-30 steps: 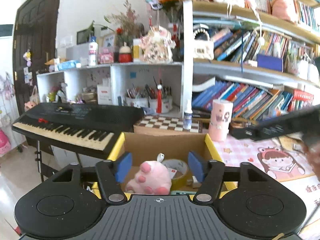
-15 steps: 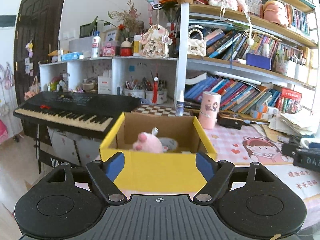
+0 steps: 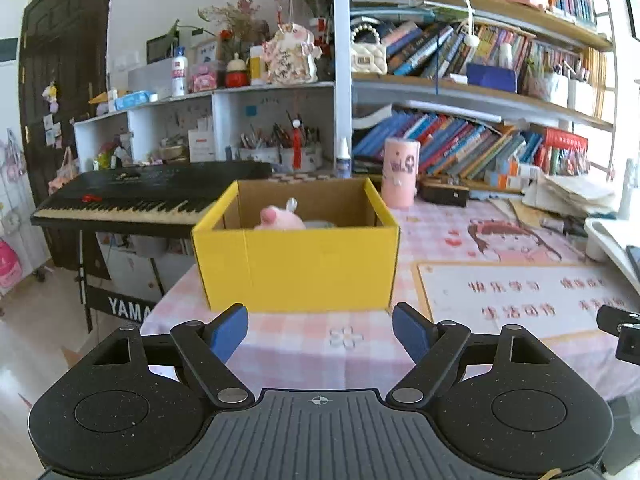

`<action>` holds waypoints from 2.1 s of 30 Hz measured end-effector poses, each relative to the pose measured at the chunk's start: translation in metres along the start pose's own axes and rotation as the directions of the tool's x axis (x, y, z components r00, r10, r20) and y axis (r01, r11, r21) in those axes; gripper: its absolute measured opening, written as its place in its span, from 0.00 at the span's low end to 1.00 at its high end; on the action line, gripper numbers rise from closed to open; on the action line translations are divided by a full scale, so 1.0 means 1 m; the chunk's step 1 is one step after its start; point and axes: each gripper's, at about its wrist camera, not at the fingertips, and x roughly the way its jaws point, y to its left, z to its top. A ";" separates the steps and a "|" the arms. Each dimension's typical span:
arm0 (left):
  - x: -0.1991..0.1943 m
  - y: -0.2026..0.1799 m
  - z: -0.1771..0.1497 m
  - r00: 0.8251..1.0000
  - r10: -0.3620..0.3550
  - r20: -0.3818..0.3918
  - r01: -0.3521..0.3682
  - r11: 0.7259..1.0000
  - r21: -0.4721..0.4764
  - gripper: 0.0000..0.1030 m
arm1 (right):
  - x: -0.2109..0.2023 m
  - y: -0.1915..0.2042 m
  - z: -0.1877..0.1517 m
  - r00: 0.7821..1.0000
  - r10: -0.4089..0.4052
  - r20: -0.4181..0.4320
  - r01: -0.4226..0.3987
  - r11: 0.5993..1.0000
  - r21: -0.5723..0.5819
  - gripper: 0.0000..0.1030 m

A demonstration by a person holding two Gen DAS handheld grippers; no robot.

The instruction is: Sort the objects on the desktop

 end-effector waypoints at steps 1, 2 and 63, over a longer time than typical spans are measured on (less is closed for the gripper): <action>-0.002 -0.002 -0.002 1.000 -0.003 -0.007 0.003 1.000 0.004 0.80 | -0.002 -0.002 -0.003 1.000 0.000 -0.006 0.000 1.000 0.001 0.86; -0.003 -0.004 -0.004 1.000 -0.005 -0.010 0.005 1.000 0.011 0.80 | -0.003 -0.003 -0.005 1.000 0.001 -0.010 -0.001 1.000 0.003 0.90; -0.017 -0.032 -0.026 0.996 -0.037 -0.087 0.042 0.998 0.057 0.83 | -0.016 -0.011 -0.031 0.988 0.076 -0.133 -0.080 0.997 -0.018 1.00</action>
